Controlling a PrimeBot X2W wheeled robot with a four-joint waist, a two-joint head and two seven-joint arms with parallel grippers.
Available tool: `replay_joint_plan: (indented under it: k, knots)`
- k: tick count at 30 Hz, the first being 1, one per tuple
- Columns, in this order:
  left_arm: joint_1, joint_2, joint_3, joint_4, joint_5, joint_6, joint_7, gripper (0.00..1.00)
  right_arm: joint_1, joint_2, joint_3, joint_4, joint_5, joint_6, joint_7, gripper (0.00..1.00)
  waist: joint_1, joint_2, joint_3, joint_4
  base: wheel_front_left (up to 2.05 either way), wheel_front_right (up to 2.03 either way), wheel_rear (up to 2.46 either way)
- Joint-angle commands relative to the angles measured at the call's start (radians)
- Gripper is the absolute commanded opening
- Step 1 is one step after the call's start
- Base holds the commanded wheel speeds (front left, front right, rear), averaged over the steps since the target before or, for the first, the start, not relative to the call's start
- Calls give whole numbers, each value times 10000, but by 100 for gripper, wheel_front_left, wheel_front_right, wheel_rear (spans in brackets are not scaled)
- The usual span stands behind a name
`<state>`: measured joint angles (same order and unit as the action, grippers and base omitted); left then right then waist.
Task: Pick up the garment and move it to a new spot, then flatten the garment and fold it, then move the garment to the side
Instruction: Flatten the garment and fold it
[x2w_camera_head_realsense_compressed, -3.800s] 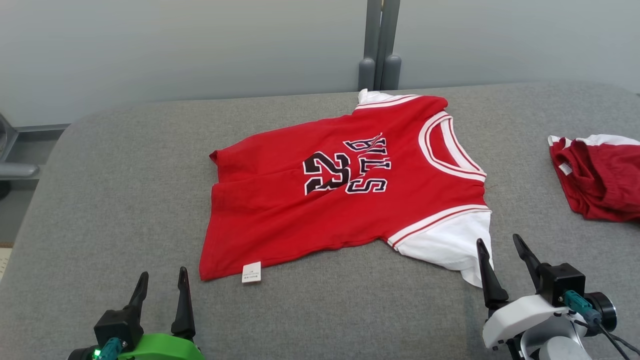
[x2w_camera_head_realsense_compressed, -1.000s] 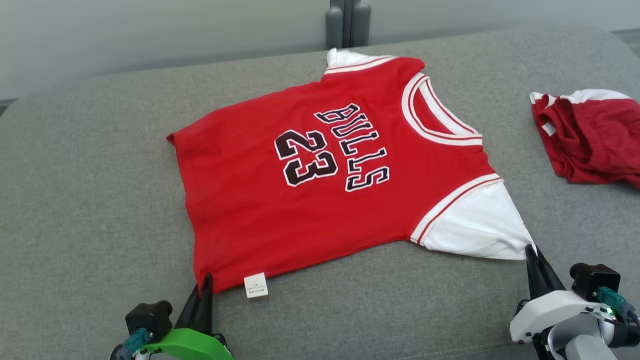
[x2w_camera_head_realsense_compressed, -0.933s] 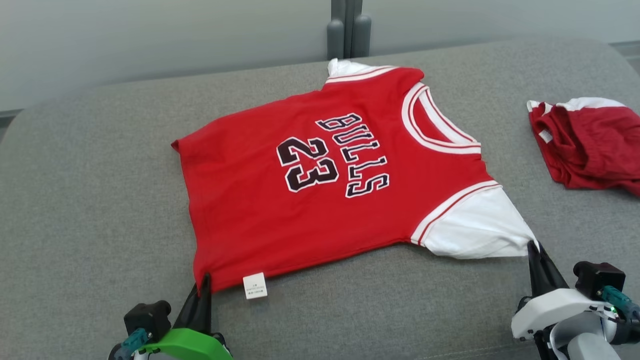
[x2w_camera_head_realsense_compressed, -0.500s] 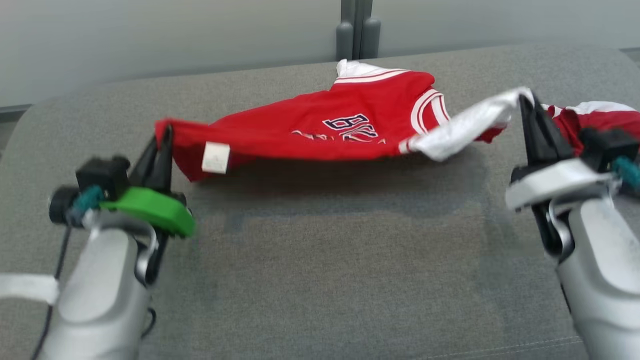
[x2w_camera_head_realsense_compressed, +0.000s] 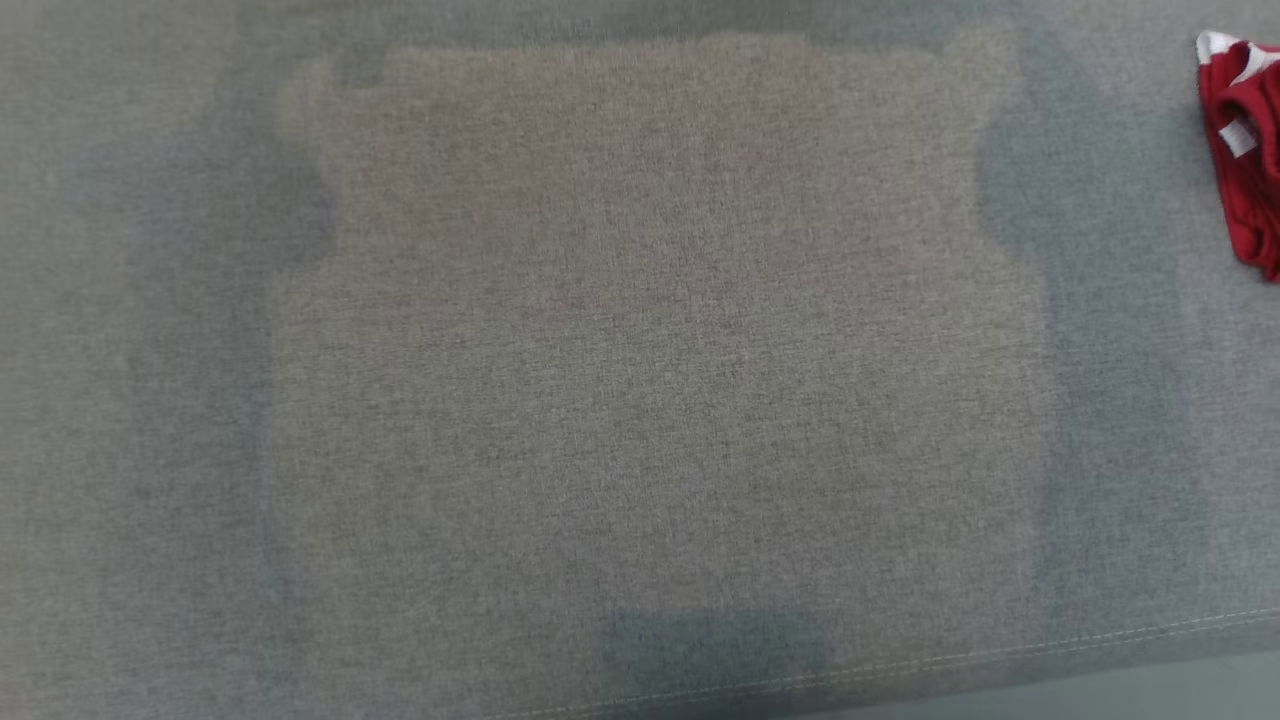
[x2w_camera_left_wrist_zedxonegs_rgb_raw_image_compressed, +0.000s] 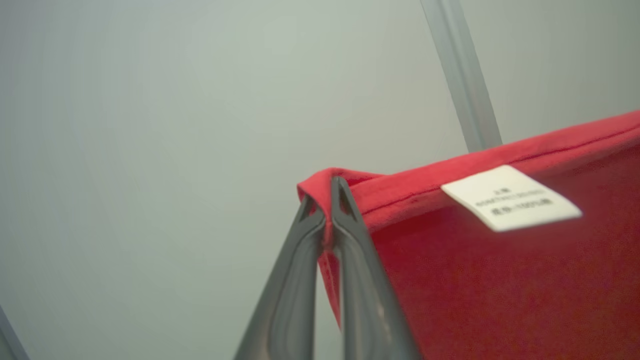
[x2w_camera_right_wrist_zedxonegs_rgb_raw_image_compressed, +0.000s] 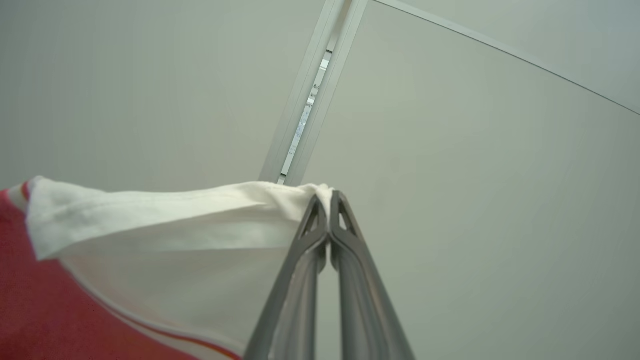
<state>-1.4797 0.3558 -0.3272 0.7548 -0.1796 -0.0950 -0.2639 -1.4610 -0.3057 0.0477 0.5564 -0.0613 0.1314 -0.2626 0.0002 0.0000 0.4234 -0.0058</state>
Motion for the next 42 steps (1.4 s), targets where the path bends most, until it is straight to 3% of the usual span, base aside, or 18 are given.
replay_joint_plan:
  k: [1, 5, 10, 18, 22, 31, 35, 42]
  knots:
    - [-181, -44, -37, -27, 143, 102, 2, 0, -308, 57, -179, -21, -413, -16, -26, 0, -2, 0, 1030, -248, 0, 0, 0]
    - [-824, -89, -167, -309, 572, 188, -1, 0, -1206, 213, -854, -199, -1332, -16, -26, 0, -2, 0, 1147, -380, 0, 0, 0]
    - [-871, -96, -38, -865, 664, 186, 0, 0, -1370, 315, -792, -260, -1725, -16, -25, 0, -2, 0, 1769, -522, 0, 0, 0]
    - [662, -114, 506, -1353, 280, 6, -1, 0, -60, 275, -997, -455, -638, -16, -25, 0, -2, 0, 2811, -607, 0, 0, 0]
    - [2065, -360, 1011, -1276, -72, -67, -1, 0, 1225, 61, -341, -534, 484, -16, -25, 0, -2, 0, 2696, -616, 0, 0, 0]
    - [6156, -1550, 2660, -1231, -895, -230, -3, 0, 5183, -546, 386, -1277, 2970, -18, -26, 0, -2, 0, 1228, -471, 0, 0, 0]
    - [7928, -2096, 3381, -1157, -1129, -315, 3, 0, 7327, -504, 583, -1281, 3801, -19, -26, 0, -2, 0, 247, -502, 0, 0, 0]
    - [10476, -2560, 3435, -1028, -1294, -335, 6, 0, 10342, -470, 1432, -513, 4919, -19, -26, 0, -2, 0, -1400, -594, 0, 0, 0]
